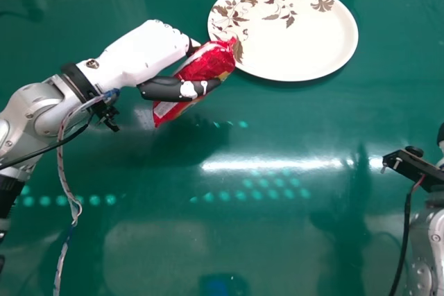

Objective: Pick up biscuit and place it in the plate

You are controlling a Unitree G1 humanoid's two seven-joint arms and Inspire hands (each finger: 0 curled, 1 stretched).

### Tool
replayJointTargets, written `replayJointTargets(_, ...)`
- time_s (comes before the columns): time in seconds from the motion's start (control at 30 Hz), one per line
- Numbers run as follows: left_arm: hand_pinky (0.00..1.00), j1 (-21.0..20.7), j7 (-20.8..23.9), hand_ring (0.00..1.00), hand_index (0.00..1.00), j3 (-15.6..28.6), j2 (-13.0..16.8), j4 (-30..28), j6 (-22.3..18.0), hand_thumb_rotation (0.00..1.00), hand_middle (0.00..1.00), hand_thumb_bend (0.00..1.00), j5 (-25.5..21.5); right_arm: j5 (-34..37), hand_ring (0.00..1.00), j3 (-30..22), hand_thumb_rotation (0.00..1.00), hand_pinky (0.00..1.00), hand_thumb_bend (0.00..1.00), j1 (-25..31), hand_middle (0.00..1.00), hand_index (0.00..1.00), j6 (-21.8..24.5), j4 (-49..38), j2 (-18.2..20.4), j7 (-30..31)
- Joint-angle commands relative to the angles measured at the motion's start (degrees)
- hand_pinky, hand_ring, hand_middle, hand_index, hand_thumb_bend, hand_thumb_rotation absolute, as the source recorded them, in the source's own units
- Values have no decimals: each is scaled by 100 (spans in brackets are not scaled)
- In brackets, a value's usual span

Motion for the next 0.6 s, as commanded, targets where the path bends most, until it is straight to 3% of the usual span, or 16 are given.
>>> replayJointTargets(0.0, 0, -263, 402, 0, 48, -152, -112, 320, -259, 0, 45, 51, 165, 36, 99, -65, 49, 100, 49, 29, 99, 93, -104, 49, -67, 29)
replayJointTargets(0.07, 0, -462, 561, 0, 48, -221, -247, 607, -388, 0, 45, 50, 204, 39, 99, -75, 48, 99, 50, 14, 99, 93, -147, 101, -71, 44)
replayJointTargets(0.23, 0, -742, 563, 0, 50, -272, -700, 968, -263, 0, 40, 49, 19, 8, 99, -58, 49, 98, 52, -45, 99, 93, -191, 229, -116, 59)
replayJointTargets(0.37, 0, -961, 224, 1, 49, -246, -1033, 1046, 52, 0, 43, 50, -281, 45, 98, -47, 47, 91, 51, -119, 99, 93, -226, 292, -114, 76)
replayJointTargets(0.53, 3, -1248, -325, 8, 48, -206, -1299, 837, 442, 0, 47, 50, -695, -27, 97, -41, 48, 90, 50, -142, 99, 92, -207, 342, -165, 82)
replayJointTargets(0.57, 6, -1337, -377, 11, 49, -214, -1359, 835, 534, 0, 43, 50, -719, -30, 97, -41, 48, 89, 49, -142, 98, 92, -210, 358, -175, 84)
